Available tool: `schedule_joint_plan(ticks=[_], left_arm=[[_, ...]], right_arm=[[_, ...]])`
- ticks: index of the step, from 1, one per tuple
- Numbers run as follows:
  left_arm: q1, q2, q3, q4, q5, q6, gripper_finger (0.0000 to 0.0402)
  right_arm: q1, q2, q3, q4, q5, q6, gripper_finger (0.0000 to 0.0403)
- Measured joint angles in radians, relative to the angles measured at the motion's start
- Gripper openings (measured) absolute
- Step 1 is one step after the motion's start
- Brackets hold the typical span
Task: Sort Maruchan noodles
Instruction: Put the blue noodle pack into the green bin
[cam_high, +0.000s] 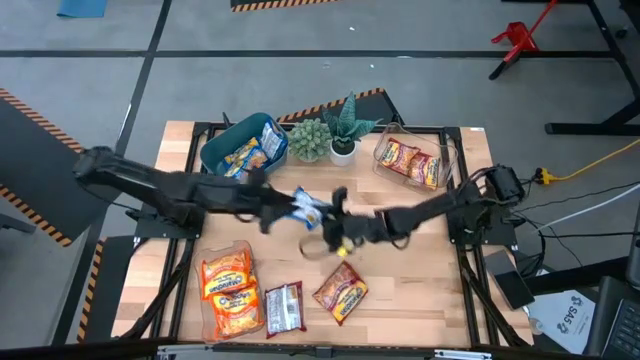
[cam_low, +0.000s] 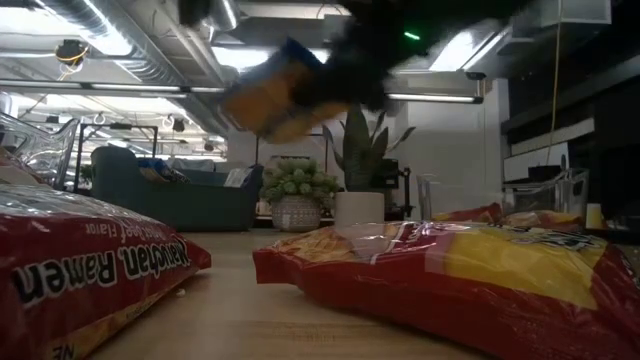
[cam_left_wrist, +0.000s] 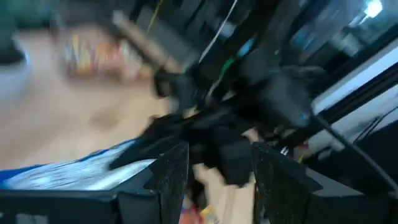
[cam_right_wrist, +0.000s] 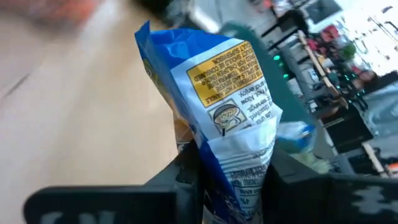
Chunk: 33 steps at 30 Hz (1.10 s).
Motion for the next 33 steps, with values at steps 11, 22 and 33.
schedule_joint_plan(ticks=[11,22,33], left_arm=[[-0.15,-0.262,0.001,-0.003,-0.294,0.193,0.0172],[-0.183,-0.279,0.001,-0.021,-0.311,0.22,0.0172],[-0.182,-0.279,0.001,-0.039,-0.311,0.22,0.0172]], right_arm=[[-0.292,0.249,0.476,-0.063,-0.252,-0.098,0.0078],[-0.436,0.543,0.879,-0.224,-0.324,-0.211,0.009],[-0.495,0.596,0.935,-0.242,-0.335,-0.286,0.0236]])
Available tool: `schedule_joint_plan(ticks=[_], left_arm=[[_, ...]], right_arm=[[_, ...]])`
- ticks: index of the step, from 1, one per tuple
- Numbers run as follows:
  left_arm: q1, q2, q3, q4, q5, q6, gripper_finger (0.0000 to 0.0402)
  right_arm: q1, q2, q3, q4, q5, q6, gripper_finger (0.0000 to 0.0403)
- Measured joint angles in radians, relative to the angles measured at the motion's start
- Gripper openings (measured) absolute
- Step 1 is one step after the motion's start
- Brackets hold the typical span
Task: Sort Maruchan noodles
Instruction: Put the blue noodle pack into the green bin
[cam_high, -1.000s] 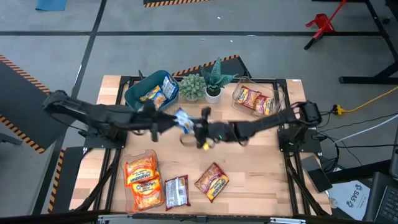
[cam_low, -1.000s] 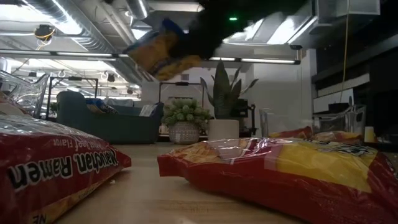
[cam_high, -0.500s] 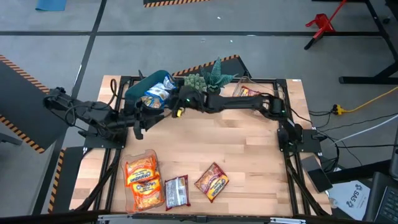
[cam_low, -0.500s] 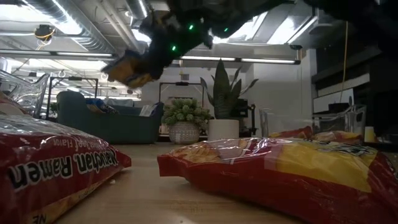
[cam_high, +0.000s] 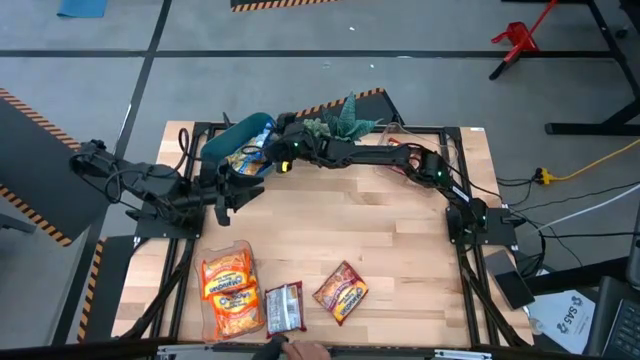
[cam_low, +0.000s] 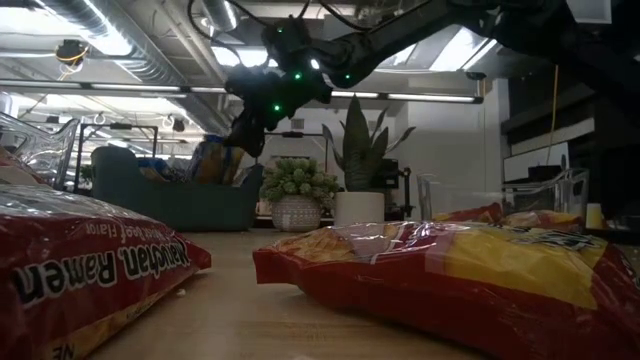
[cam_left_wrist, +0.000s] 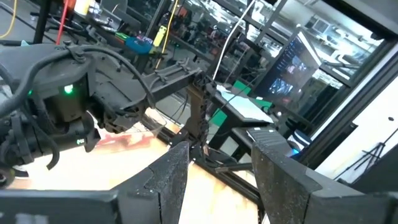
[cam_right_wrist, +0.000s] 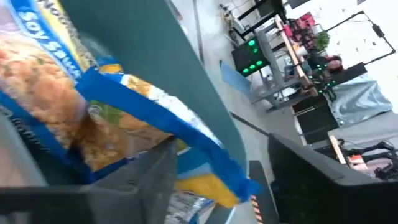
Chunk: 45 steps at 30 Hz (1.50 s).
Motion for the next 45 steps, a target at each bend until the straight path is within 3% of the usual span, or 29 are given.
schedule_joint_plan(ticks=[5,10,12,15,17,20,31,45], left_arm=[[0.0,0.0,0.0,0.0,-0.003,-0.002,0.0172],[0.0,0.0,0.0,-0.001,-0.007,-0.003,0.0172],[0.0,0.0,0.0,-0.015,-0.009,-0.004,0.0172],[0.0,0.0,0.0,-0.069,-0.046,-0.018,0.0172],[0.0,-0.001,0.0,-0.109,-0.067,-0.046,0.0172],[0.0,0.0,0.0,-0.15,-0.075,-0.086,0.0172],[0.0,0.0,0.0,-0.169,-0.074,-0.108,0.0172],[0.0,0.0,0.0,-0.182,-0.108,-0.115,0.0172]], right_arm=[[-0.005,-0.003,0.016,0.055,0.105,-0.032,0.0297],[0.008,-0.008,0.111,-0.092,0.209,-0.028,0.0308],[0.017,-0.012,0.16,-0.252,0.176,-0.001,0.0302],[0.038,-0.019,0.232,-0.449,0.028,0.097,0.0285],[0.042,-0.025,0.239,-0.482,-0.039,0.16,0.0269],[0.035,-0.023,0.205,-0.49,-0.052,0.214,0.024],[0.036,-0.007,0.008,-0.188,-0.125,0.255,0.0164],[0.023,0.074,-0.01,0.0,-0.208,0.419,0.0145]])
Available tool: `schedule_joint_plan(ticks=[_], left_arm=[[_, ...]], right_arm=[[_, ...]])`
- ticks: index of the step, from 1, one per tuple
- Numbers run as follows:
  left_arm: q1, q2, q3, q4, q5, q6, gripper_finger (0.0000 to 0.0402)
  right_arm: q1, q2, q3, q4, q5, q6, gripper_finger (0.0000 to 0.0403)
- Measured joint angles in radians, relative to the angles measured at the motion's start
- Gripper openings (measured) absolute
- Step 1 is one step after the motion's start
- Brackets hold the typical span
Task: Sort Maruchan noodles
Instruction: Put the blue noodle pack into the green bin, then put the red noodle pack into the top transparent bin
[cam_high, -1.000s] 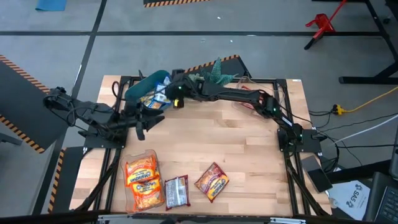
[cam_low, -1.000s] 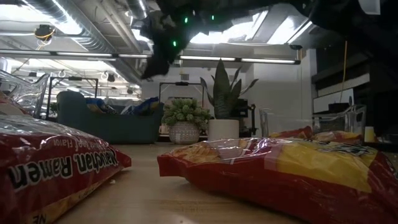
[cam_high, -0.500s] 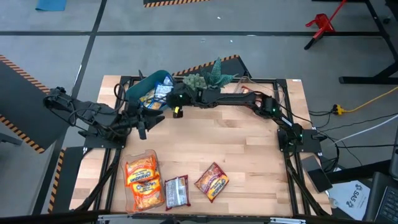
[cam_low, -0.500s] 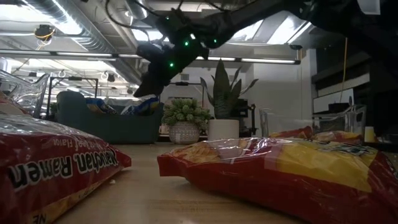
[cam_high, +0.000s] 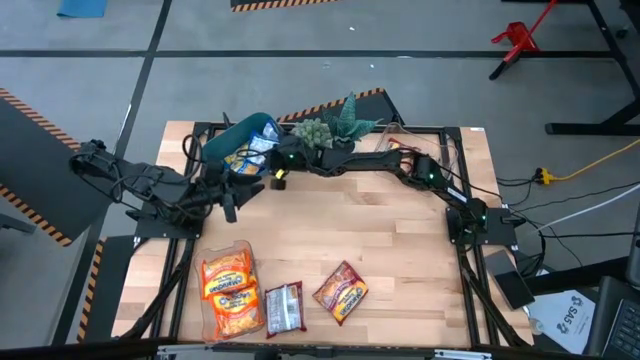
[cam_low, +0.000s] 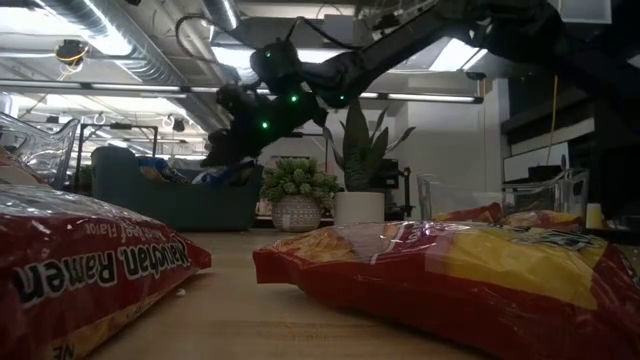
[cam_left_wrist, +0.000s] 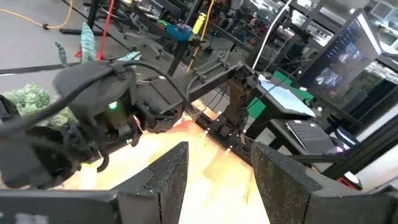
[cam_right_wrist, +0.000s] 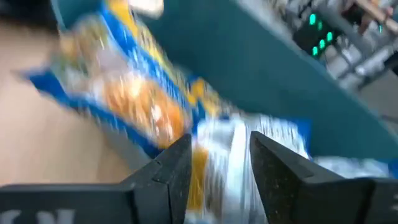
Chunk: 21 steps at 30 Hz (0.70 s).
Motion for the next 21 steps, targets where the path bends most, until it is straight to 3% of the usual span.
schedule_joint_plan(ticks=[3,7,13,17,21], left_arm=[[0.0,0.0,0.0,0.001,-0.012,-0.016,0.0172],[0.0,0.0,0.0,0.001,0.002,-0.039,0.0172],[0.0,0.0,0.0,-0.003,0.094,-0.047,0.0172],[-0.002,0.035,0.0,-0.016,0.213,-0.062,0.0172],[-0.027,0.107,0.0,-0.017,0.263,-0.098,0.0172]], right_arm=[[0.0,-0.007,0.0,0.077,-0.021,0.0,0.0145],[0.007,-0.097,0.0,-0.026,-0.001,-0.046,0.0145],[0.044,-0.335,0.003,-0.516,-0.005,-0.203,0.0145],[0.07,-0.486,0.002,-0.864,-0.03,-0.19,0.0145],[0.095,-0.613,0.002,-1.112,-0.065,-0.09,0.0145]])
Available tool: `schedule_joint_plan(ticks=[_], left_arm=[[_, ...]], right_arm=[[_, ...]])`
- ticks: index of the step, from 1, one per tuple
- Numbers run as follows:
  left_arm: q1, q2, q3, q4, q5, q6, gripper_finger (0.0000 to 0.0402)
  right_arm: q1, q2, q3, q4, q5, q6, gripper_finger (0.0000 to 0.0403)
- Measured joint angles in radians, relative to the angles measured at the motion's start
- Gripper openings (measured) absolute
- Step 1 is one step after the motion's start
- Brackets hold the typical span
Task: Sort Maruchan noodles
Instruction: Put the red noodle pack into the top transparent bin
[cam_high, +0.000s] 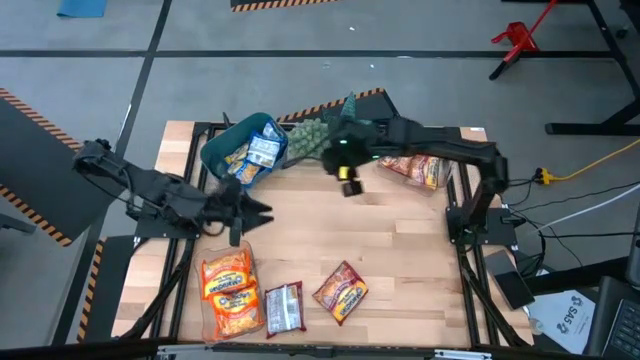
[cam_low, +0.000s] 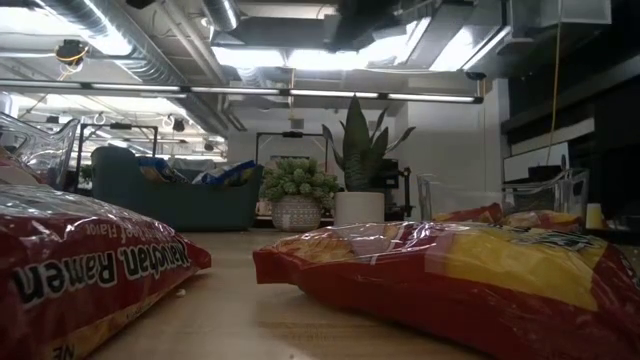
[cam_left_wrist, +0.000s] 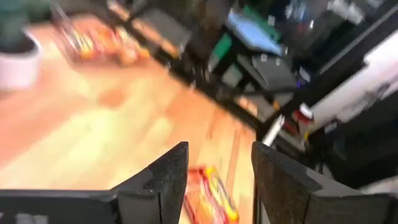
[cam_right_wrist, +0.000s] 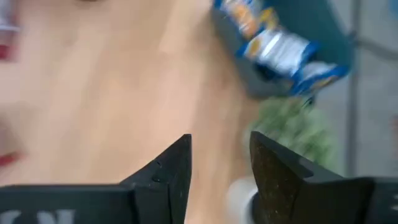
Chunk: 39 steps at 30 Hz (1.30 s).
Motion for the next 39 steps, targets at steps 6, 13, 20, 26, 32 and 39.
schedule_joint_plan(ticks=[6,13,20,26,32,39], left_arm=[[-0.043,0.194,0.0,0.037,0.046,-0.081,0.0172],[-0.058,0.515,0.0,0.355,0.125,-0.057,0.0172],[-0.026,0.8,0.0,0.623,0.301,-0.055,0.0172],[-0.007,0.929,0.0,0.655,0.35,-0.08,0.0172],[-0.029,0.994,0.022,0.69,0.356,-0.083,0.0172],[-0.031,1.072,0.164,0.607,0.362,0.015,0.0172]], right_arm=[[0.064,-0.133,-0.002,-0.259,-0.232,0.229,0.0145],[0.279,-0.224,-0.072,-0.395,-0.251,0.453,0.0145],[0.59,-0.336,-0.322,-0.236,-0.075,0.723,0.0145],[0.818,-0.377,-0.602,0.036,0.124,0.925,0.0145],[0.927,-0.367,-0.845,0.395,0.204,0.963,0.0145],[0.932,-0.368,-0.978,0.605,0.266,0.98,0.0145]])
